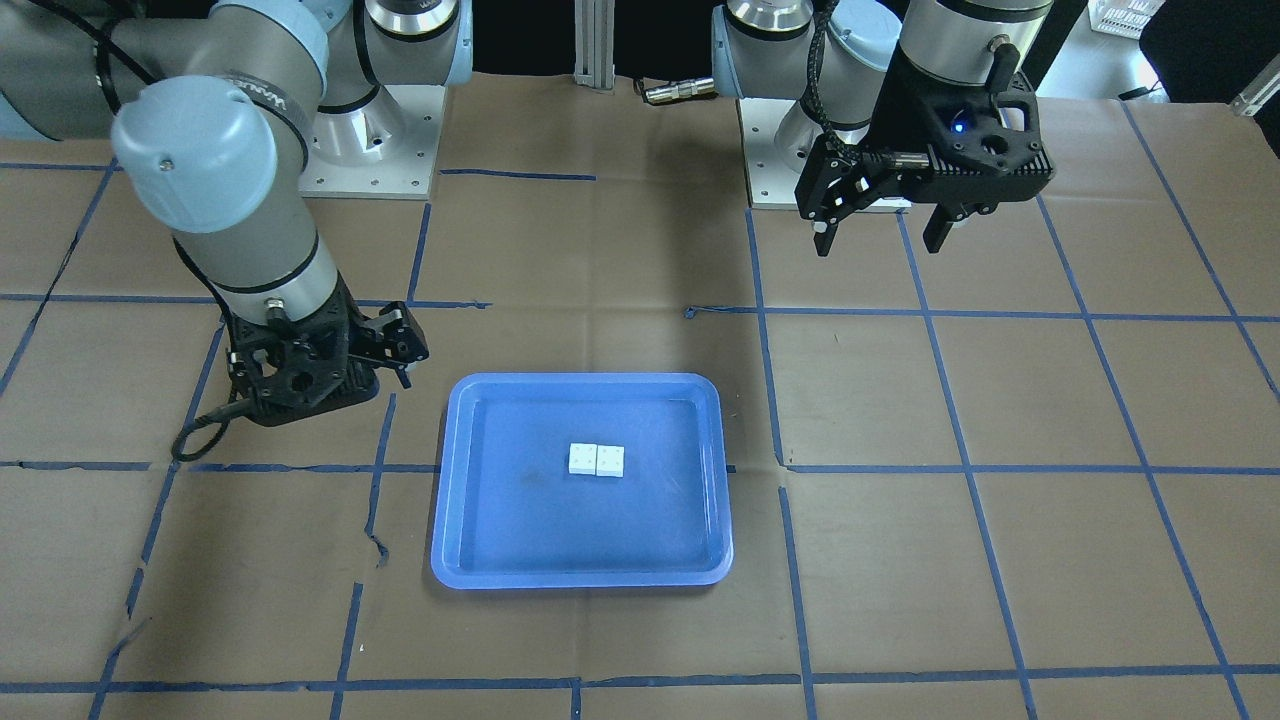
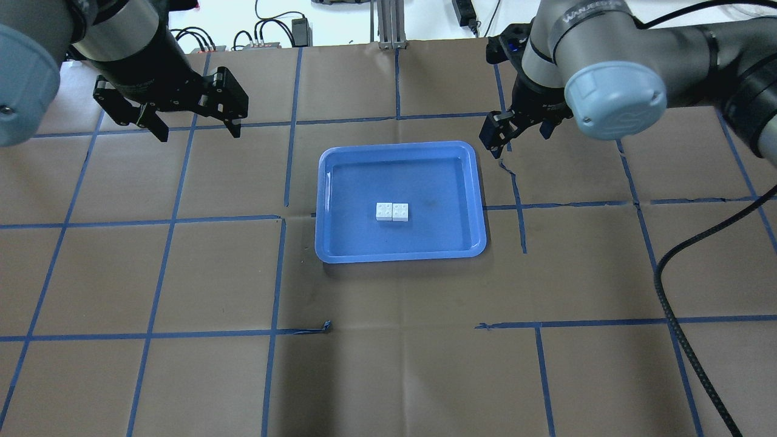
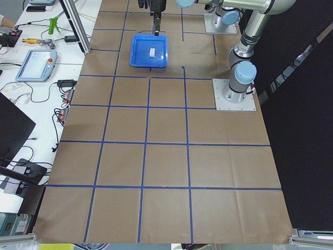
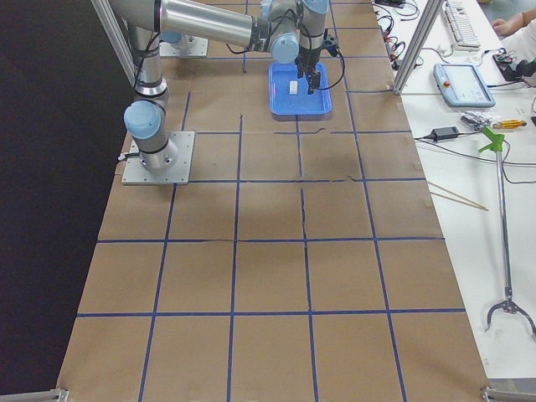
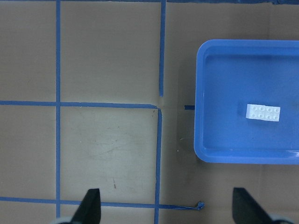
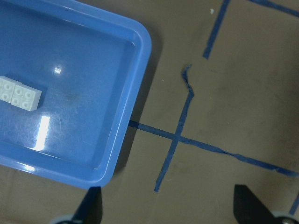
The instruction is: Assemble white blocks and place on blue tray
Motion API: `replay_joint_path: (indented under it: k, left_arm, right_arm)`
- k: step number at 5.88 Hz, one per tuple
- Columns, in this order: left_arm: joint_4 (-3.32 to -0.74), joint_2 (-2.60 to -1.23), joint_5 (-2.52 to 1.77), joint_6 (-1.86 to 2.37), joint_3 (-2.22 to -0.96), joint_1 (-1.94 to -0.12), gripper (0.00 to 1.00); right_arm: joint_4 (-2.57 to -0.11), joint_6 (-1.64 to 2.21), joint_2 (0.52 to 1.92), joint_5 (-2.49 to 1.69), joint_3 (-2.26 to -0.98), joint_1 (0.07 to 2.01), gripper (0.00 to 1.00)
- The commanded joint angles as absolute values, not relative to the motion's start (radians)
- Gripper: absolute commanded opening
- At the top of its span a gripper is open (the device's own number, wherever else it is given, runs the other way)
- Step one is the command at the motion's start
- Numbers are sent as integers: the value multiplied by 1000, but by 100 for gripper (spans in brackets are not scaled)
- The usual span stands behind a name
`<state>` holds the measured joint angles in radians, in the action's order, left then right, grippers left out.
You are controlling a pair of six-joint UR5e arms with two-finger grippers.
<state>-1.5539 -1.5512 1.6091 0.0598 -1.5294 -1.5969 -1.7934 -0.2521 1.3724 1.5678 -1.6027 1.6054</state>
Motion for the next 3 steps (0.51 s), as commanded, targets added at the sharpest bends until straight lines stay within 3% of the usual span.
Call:
replay_joint_path:
  k: [1,3]
  left_arm:
    - [-1554,-1549,1609,58,-1529,-1597,100]
    - [-1554,-1548,1609,58,-1529,-1597,100]
  right_arm:
    - [-1642,-104,1472,1583,-1551,1577,100]
    - [-1554,-38,1509,1589,-1496,1566,100]
